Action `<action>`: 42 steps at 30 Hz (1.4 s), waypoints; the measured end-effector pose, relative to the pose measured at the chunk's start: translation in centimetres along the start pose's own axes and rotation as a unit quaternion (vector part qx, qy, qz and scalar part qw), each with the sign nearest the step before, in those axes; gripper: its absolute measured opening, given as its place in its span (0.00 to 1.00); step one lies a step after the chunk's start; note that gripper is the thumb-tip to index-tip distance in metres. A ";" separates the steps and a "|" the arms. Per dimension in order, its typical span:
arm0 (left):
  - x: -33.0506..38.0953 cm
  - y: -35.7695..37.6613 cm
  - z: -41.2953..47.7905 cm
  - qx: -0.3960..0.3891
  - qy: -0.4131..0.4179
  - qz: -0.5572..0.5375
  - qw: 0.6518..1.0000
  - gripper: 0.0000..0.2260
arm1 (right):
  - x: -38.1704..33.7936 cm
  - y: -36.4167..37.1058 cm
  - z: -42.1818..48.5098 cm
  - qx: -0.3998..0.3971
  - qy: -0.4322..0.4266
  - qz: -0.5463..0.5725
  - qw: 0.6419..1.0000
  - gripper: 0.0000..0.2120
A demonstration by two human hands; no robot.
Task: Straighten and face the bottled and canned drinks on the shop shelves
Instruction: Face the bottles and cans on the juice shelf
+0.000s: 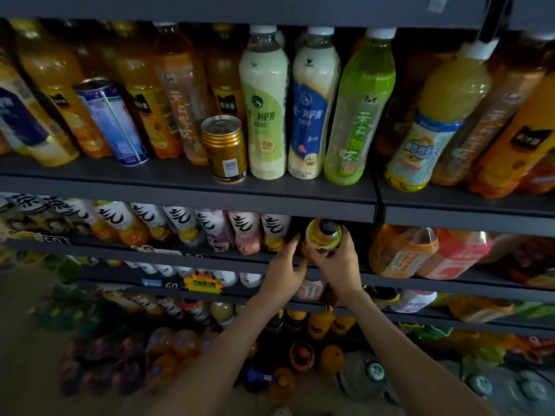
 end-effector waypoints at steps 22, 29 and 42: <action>-1.4 -0.1 2.2 0.057 -0.099 -0.051 0.992 0.09 | -1.2 2.7 2.3 -0.044 0.003 -0.005 0.999 0.40; -5.8 -0.9 -1.9 0.033 -0.180 -0.020 0.983 0.14 | -0.2 3.2 2.4 -0.087 0.008 -0.116 0.989 0.30; -16.7 1.7 -10.1 0.108 -0.261 -0.053 0.958 0.16 | 8.2 8.7 -5.6 -0.040 -0.003 -0.082 0.996 0.15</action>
Point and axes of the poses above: each hand's wrist, its own z-axis towards the middle knuckle, its own y-axis out of the palm, x = y × z, the point moved 8 cm from there along z, towards the middle knuckle, and after that the axes turned 5 degrees about y, right-handed, at the moved point
